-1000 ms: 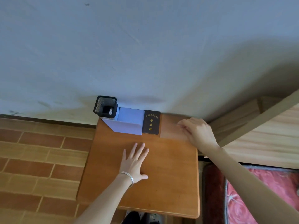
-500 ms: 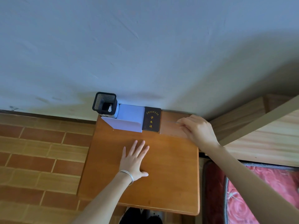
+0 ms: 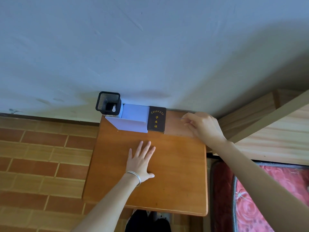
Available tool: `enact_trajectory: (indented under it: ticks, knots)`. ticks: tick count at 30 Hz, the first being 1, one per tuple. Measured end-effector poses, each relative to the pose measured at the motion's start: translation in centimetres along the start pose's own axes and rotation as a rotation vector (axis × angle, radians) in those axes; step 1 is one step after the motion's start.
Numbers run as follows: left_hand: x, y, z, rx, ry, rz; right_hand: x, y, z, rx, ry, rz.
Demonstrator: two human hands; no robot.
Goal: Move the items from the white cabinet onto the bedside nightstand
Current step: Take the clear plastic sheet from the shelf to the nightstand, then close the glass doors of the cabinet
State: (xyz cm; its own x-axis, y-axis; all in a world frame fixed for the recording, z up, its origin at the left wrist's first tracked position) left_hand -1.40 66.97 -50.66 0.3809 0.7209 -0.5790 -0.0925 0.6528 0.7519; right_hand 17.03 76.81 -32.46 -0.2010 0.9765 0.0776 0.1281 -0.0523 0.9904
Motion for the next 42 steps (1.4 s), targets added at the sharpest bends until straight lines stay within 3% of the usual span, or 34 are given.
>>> enact_trajectory:
  ticks: [5, 10, 15, 19, 22, 31, 37, 42]
  knots:
    - [-2.1, 4.4, 3.4, -0.005, -0.146, 0.050, -0.1, -0.1, -0.6, -0.015, -0.013, -0.160]
    - [-6.8, 14.2, 7.7, -0.021, -0.373, 0.363, -0.2, 3.0, -0.9, -0.063, -0.017, -0.255]
    - [-11.2, 26.0, 12.4, -0.007, -0.456, 0.618, -1.2, 13.7, -1.7, -0.173, -0.012, -0.060]
    - [-14.5, 33.2, 17.6, 0.069, -0.518, 0.662, -4.5, 23.9, -0.8, -0.268, -0.079, 0.105]
    - [-17.0, 37.9, 21.9, 0.108, -0.605, 0.706, -7.2, 29.5, 1.2, -0.307, -0.170, 0.137]
    - [-21.5, 43.5, 33.2, 0.140, -0.870, 0.666, -15.9, 40.2, 6.3, -0.415, -0.500, 0.150]
    - [-23.9, 42.6, 40.6, 0.218, -1.097, 0.538, -23.5, 45.3, 6.4, -0.485, -0.774, 0.186]
    - [-28.3, 39.0, 47.3, 0.337, -1.405, 0.428, -31.9, 48.1, 3.3, -0.568, -1.030, 0.212]
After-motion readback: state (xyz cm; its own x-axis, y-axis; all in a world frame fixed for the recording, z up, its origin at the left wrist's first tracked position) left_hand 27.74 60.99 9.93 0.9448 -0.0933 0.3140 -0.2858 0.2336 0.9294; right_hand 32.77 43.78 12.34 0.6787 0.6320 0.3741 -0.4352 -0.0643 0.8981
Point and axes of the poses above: each hand's wrist, its own x-axis towards the middle knuckle, its own y-axis out of the back of the hand, z = x × y, the point moved 10 cm from there along x, towards the middle knuckle, and after that the axes turned 15 degrees about -x, right-handed, at the moved point
